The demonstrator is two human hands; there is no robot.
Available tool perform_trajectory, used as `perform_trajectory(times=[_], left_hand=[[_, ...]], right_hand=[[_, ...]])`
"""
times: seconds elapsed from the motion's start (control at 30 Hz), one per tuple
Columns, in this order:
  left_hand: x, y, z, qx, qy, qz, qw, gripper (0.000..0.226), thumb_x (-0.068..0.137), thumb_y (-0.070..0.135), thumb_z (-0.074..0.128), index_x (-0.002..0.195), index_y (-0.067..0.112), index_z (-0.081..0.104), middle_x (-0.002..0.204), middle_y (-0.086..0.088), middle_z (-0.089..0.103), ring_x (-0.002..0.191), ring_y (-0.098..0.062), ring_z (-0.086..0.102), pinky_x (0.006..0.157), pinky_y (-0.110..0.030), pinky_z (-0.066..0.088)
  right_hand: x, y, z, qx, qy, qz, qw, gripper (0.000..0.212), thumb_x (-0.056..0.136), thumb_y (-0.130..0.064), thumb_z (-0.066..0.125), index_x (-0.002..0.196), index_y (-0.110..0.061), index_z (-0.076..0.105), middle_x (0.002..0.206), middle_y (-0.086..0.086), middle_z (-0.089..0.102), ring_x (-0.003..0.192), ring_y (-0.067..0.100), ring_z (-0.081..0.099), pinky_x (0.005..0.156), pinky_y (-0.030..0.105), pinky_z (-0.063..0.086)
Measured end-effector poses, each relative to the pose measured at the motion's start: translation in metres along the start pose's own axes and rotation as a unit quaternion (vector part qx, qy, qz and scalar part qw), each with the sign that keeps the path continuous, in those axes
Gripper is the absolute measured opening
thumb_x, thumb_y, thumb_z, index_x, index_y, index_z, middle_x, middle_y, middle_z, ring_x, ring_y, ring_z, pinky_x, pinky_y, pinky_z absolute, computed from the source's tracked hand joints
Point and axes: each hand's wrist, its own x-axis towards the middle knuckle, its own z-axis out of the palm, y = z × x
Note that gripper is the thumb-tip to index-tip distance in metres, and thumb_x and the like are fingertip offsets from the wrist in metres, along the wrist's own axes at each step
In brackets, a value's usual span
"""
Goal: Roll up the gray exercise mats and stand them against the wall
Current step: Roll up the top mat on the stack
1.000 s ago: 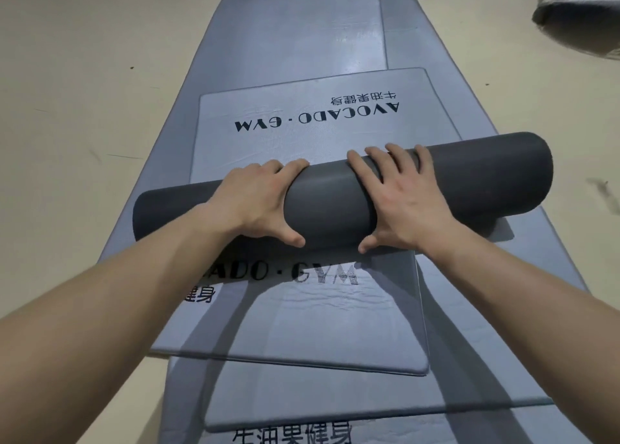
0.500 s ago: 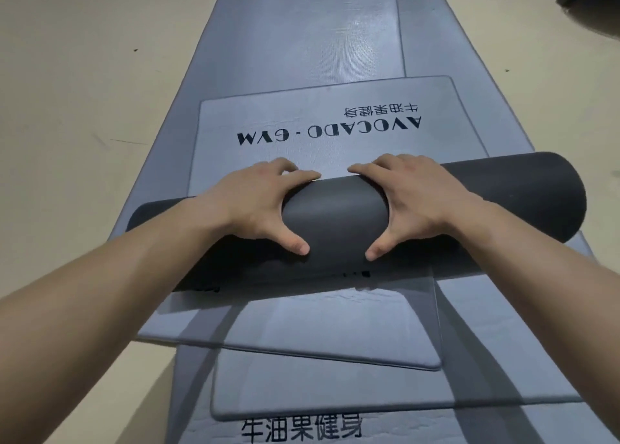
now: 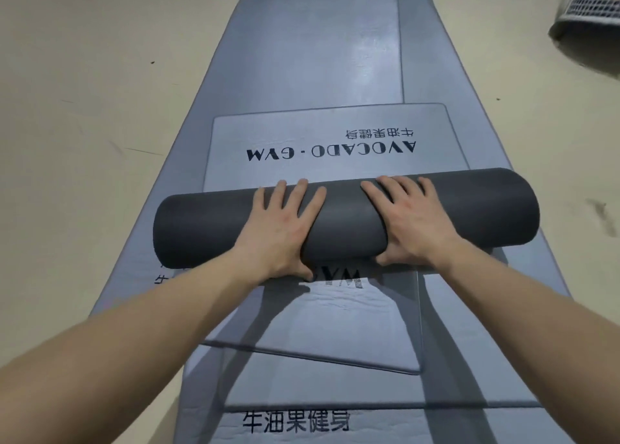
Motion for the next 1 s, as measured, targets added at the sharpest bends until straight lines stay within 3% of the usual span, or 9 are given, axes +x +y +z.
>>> perform_trajectory(times=[0.17,0.3,0.4,0.47,0.57,0.67,0.83,0.93,1.0], left_hand=[[0.019,-0.017,-0.009,-0.04,0.021,-0.001,0.999,0.125,0.055,0.078,0.071,0.156,0.03,0.015,0.151,-0.005,0.043,0.128,-0.033,0.05,0.106,-0.051,0.039],[0.0,-0.013,-0.019,-0.066,-0.057,0.042,0.995,0.121,0.054,0.075,0.073,0.154,0.033,0.019,0.14,-0.003,0.049,0.114,-0.031,0.056,0.095,-0.047,0.05],[0.001,-0.025,-0.029,-0.113,-0.139,0.057,0.982,0.122,0.05,0.076,0.077,0.153,0.038,0.024,0.13,0.004,0.053,0.111,-0.026,0.06,0.091,-0.044,0.053],[0.006,-0.032,-0.034,-0.145,-0.156,0.05,0.976,0.124,0.049,0.079,0.077,0.154,0.041,0.024,0.133,0.007,0.053,0.119,-0.023,0.057,0.098,-0.044,0.049],[0.0,-0.023,-0.03,-0.074,-0.048,0.028,0.996,0.13,0.052,0.086,0.07,0.158,0.033,0.018,0.154,0.0,0.042,0.138,-0.027,0.044,0.114,-0.05,0.033],[-0.001,-0.015,-0.025,-0.036,0.002,0.01,0.999,0.138,0.049,0.087,0.072,0.159,0.027,0.013,0.157,-0.006,0.038,0.14,-0.03,0.042,0.115,-0.05,0.032],[0.052,-0.048,-0.047,-0.14,-0.064,0.019,0.988,0.132,0.049,0.084,0.077,0.157,0.032,0.023,0.144,-0.001,0.051,0.127,-0.028,0.053,0.106,-0.045,0.043],[0.049,-0.051,-0.032,-0.081,-0.009,0.003,0.997,0.144,0.045,0.097,0.059,0.16,0.026,0.01,0.162,-0.011,0.029,0.149,-0.033,0.028,0.123,-0.056,0.019],[0.039,-0.047,-0.016,-0.009,0.011,0.0,1.0,0.153,0.043,0.102,0.05,0.16,0.019,-0.003,0.166,-0.016,0.014,0.154,-0.038,0.014,0.123,-0.062,0.012]], right_hand=[[0.03,0.014,-0.025,0.035,-0.066,-0.019,0.997,0.127,0.043,-0.079,0.073,0.152,-0.032,0.027,0.143,0.0,0.05,0.126,0.029,0.054,0.105,0.048,0.04],[-0.008,-0.008,-0.027,0.046,-0.091,-0.013,0.995,0.131,0.047,-0.079,0.075,0.156,-0.028,0.021,0.155,0.004,0.041,0.138,0.031,0.042,0.113,0.052,0.032],[-0.046,-0.034,-0.016,0.023,-0.04,0.0,0.999,0.134,0.046,-0.08,0.077,0.157,-0.025,0.025,0.155,0.01,0.041,0.138,0.034,0.041,0.114,0.054,0.031],[-0.041,-0.034,-0.023,0.03,-0.045,-0.002,0.999,0.129,0.048,-0.081,0.076,0.155,-0.029,0.026,0.152,0.004,0.044,0.135,0.03,0.045,0.113,0.05,0.033],[0.0,-0.016,-0.052,0.092,-0.108,0.0,0.99,0.126,0.047,-0.083,0.075,0.154,-0.038,0.026,0.144,-0.005,0.051,0.127,0.024,0.054,0.104,0.044,0.043],[0.034,0.0,-0.067,0.142,-0.159,-0.002,0.977,0.126,0.045,-0.083,0.08,0.153,-0.041,0.03,0.139,-0.006,0.055,0.123,0.025,0.056,0.098,0.043,0.048],[0.015,-0.005,-0.034,-0.005,-0.017,0.027,0.999,0.154,0.034,-0.089,0.075,0.161,-0.027,0.013,0.154,0.008,0.037,0.138,0.036,0.039,0.115,0.058,0.026],[0.035,0.006,-0.032,-0.022,-0.044,0.008,0.999,0.151,0.036,-0.088,0.077,0.158,-0.028,0.009,0.151,0.008,0.039,0.131,0.036,0.045,0.108,0.057,0.033],[0.059,0.017,-0.041,0.002,-0.076,-0.002,0.997,0.146,0.037,-0.09,0.074,0.155,-0.031,0.011,0.148,0.005,0.043,0.126,0.034,0.049,0.106,0.052,0.037]])
